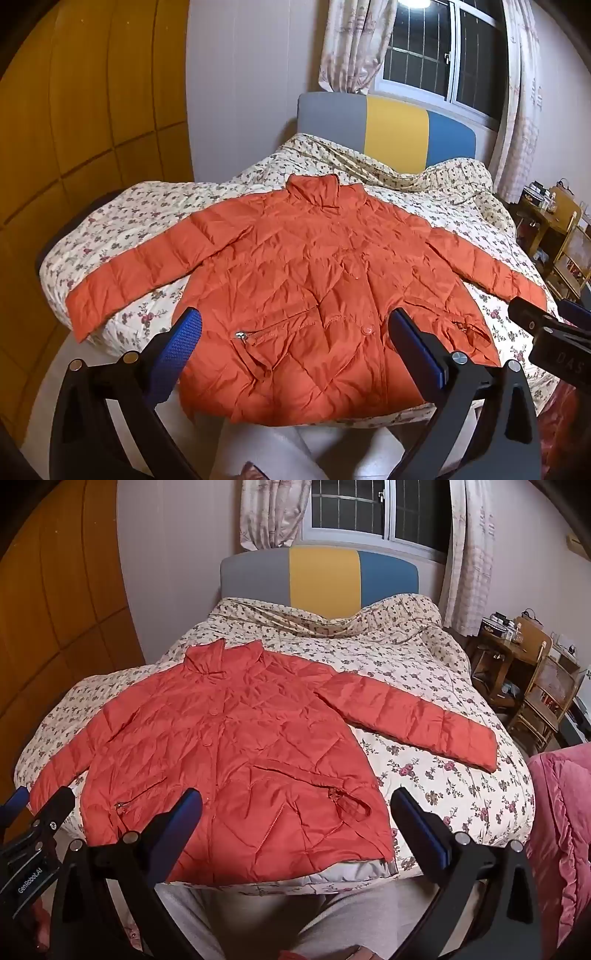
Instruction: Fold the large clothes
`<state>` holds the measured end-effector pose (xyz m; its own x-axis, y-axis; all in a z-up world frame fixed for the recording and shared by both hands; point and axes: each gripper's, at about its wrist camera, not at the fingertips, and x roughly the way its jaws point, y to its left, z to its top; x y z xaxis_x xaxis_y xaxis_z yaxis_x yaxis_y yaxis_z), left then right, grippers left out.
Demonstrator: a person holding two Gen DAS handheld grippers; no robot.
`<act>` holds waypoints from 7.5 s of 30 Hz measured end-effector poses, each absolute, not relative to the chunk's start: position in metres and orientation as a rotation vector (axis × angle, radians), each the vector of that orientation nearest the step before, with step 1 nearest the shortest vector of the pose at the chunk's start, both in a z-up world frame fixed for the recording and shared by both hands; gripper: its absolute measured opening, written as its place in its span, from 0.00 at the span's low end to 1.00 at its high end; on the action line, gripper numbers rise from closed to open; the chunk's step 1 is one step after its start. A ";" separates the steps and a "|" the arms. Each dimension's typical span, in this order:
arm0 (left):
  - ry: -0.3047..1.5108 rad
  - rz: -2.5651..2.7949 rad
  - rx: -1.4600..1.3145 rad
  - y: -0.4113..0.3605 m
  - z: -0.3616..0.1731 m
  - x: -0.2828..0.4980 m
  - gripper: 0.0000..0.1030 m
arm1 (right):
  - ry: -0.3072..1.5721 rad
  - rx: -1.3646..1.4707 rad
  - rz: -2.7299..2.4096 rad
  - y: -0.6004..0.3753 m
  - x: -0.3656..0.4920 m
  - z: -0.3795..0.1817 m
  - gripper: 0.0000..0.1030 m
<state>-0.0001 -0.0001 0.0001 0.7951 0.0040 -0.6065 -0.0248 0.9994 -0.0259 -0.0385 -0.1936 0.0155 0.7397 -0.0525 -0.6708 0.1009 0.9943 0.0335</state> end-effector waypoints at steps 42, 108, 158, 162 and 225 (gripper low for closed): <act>0.669 0.006 -0.060 0.002 -0.006 0.000 0.97 | 0.794 0.078 -0.100 -0.199 -0.029 0.000 0.98; 0.839 0.002 -0.050 0.015 -0.079 0.074 0.97 | 0.813 0.297 -0.042 -0.284 0.047 -0.080 0.98; 0.858 0.196 -0.124 0.093 -0.177 0.271 0.97 | 0.369 0.297 -0.365 -0.380 0.196 -0.066 0.09; 0.853 0.197 -0.126 0.093 -0.178 0.270 0.97 | 0.356 0.146 -0.230 -0.310 0.217 -0.061 0.07; 0.851 0.092 -0.045 0.028 -0.178 0.348 0.97 | 0.626 0.322 0.085 -0.299 0.336 -0.143 0.26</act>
